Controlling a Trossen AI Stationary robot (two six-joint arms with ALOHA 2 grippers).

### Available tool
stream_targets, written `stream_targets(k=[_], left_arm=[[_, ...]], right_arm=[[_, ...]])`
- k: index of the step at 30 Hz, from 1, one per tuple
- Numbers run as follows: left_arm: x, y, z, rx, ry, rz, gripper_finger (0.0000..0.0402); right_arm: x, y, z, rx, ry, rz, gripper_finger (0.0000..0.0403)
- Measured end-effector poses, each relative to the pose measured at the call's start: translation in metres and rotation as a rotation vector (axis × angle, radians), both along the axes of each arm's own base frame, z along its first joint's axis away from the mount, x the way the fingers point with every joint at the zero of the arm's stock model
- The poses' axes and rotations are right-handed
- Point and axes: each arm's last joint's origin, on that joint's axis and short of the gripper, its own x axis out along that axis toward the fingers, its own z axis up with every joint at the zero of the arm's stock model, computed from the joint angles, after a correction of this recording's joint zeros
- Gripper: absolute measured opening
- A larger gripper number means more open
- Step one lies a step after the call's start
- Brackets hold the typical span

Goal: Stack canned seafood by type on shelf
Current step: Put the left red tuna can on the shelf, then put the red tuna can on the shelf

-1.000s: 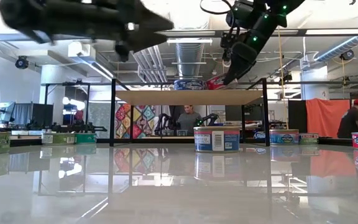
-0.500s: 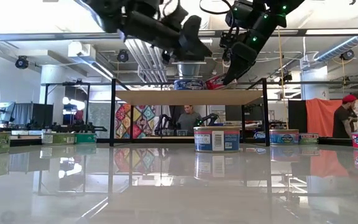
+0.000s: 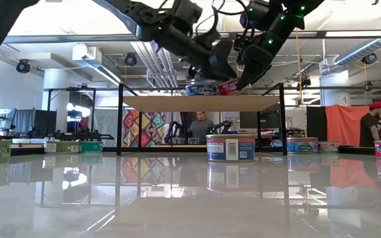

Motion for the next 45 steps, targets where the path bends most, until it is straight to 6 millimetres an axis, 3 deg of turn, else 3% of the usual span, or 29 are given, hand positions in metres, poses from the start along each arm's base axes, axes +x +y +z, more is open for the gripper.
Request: stream_targets(k=[16,20,25,29,33,37,41,45], left_arm=[[-0.004,0.007,-0.011,-0.023,0.109,0.022,0.016],[-0.003,0.008,-0.009,-0.013,0.09,0.021,0.016],[-0.002,0.009,0.0,0.016,0.035,0.019,0.016],[-0.011,0.002,0.026,0.058,-0.018,-0.017,0.016],[-0.033,-0.023,0.055,0.071,-0.089,-0.087,0.016],[-0.07,-0.059,0.067,0.092,-0.113,-0.158,0.016],[-0.11,-0.1,0.053,0.1,-0.087,-0.262,0.016],[-0.145,-0.139,0.027,0.055,-0.092,-0.373,0.016]], right_arm=[[0.0,0.0,0.0,0.004,-0.006,-0.007,0.04],[-0.003,0.002,0.012,0.003,-0.006,-0.014,0.04],[-0.008,0.005,0.033,0.013,0.002,-0.049,0.04],[-0.01,0.013,0.047,0.031,0.007,-0.048,0.04],[-0.011,0.028,0.054,-0.002,0.005,-0.033,0.04],[-0.016,0.051,0.061,-0.033,0.022,-0.023,0.04],[-0.022,0.084,0.063,0.027,0.035,-0.004,0.04],[-0.037,0.113,0.049,0.173,0.121,-0.089,0.04]])
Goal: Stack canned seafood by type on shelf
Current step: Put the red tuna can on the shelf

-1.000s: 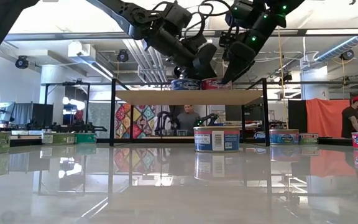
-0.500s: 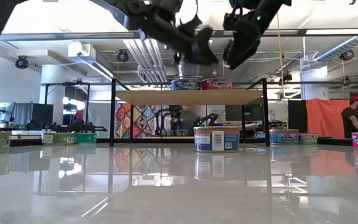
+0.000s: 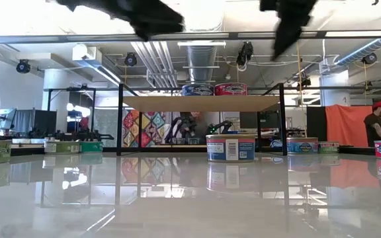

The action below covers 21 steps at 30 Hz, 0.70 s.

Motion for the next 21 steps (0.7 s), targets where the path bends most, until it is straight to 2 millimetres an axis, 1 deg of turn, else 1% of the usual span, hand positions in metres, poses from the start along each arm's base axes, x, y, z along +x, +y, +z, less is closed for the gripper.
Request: stream_targets(k=[4,6,8,10,13,16,21], left_arm=[[-0.027,-0.032,-0.024,-0.065,-0.04,-0.11,0.016],[-0.037,-0.045,-0.037,-0.074,-0.061,-0.165,0.016],[-0.045,-0.056,-0.051,-0.086,-0.088,-0.214,0.016],[-0.051,-0.064,-0.064,-0.098,-0.115,-0.249,0.016],[-0.055,-0.069,-0.076,-0.108,-0.168,-0.276,0.016],[-0.053,-0.069,-0.079,-0.124,-0.228,-0.272,0.016],[-0.048,-0.071,-0.093,-0.156,-0.158,-0.265,0.016]], right_arm=[[-0.015,0.023,-0.03,0.151,0.115,-0.227,0.04],[-0.018,0.032,-0.047,0.223,0.138,-0.393,0.04],[-0.022,0.04,-0.065,0.272,0.179,-0.538,0.04],[-0.024,0.044,-0.084,0.276,0.235,-0.628,0.04],[-0.03,0.043,-0.11,0.258,0.325,-0.757,0.04],[-0.034,0.035,-0.133,0.256,0.406,-0.88,0.04],[-0.038,0.026,-0.159,0.237,0.535,-0.942,0.04]])
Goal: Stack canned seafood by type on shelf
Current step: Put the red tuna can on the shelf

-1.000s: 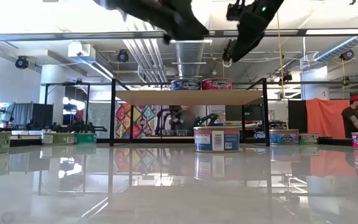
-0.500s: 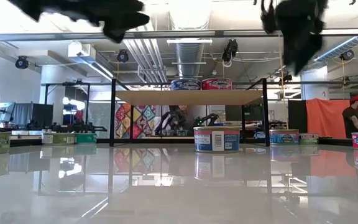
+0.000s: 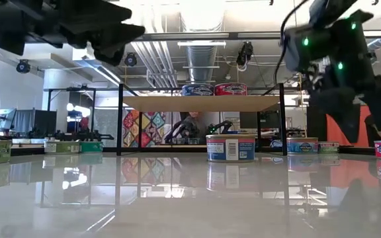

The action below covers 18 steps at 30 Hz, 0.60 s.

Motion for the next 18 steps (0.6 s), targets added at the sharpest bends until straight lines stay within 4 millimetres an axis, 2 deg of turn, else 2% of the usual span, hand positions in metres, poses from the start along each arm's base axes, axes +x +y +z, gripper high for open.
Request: stream_targets(k=[4,9,14,18], left_arm=[[0.007,-0.002,-0.003,-0.022,0.025,0.002,0.016],[0.016,-0.005,0.001,-0.01,0.013,0.0,0.016],[0.022,-0.007,0.001,-0.003,0.029,-0.008,0.016],[0.024,-0.008,0.0,0.019,0.057,-0.027,0.016]], right_arm=[[-0.002,-0.003,-0.011,0.01,0.046,0.003,0.04],[0.004,-0.002,-0.018,0.06,-0.012,0.044,0.04],[0.009,-0.001,-0.018,0.083,-0.072,0.068,0.04],[0.02,0.006,-0.012,0.089,-0.148,0.089,0.04]])
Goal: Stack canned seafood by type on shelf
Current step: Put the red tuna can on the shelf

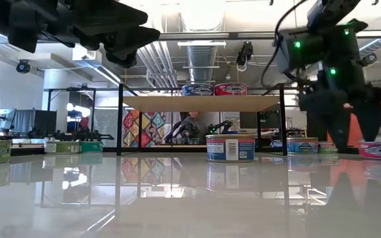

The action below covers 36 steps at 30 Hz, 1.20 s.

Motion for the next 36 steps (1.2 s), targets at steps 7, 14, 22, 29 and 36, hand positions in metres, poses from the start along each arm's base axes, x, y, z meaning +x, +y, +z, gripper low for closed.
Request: stream_targets(k=[7,14,22,29,36], left_arm=[[0.001,0.0,0.002,0.003,-0.006,-0.002,0.016],[0.001,0.0,0.002,0.012,-0.008,-0.003,0.016],[0.001,0.0,0.002,0.006,-0.009,0.0,0.016],[0.002,-0.001,0.004,-0.005,-0.013,0.001,0.016],[0.002,-0.001,0.004,-0.002,-0.012,0.001,0.016]], right_arm=[[0.036,0.035,0.024,0.078,-0.291,0.162,0.04],[0.04,0.04,0.047,-0.129,-0.259,0.266,0.04],[0.027,0.011,0.019,-0.205,-0.192,0.093,0.04],[0.031,0.008,0.004,-0.076,-0.305,0.041,0.04],[0.048,0.036,0.014,0.069,-0.494,0.186,0.04]])
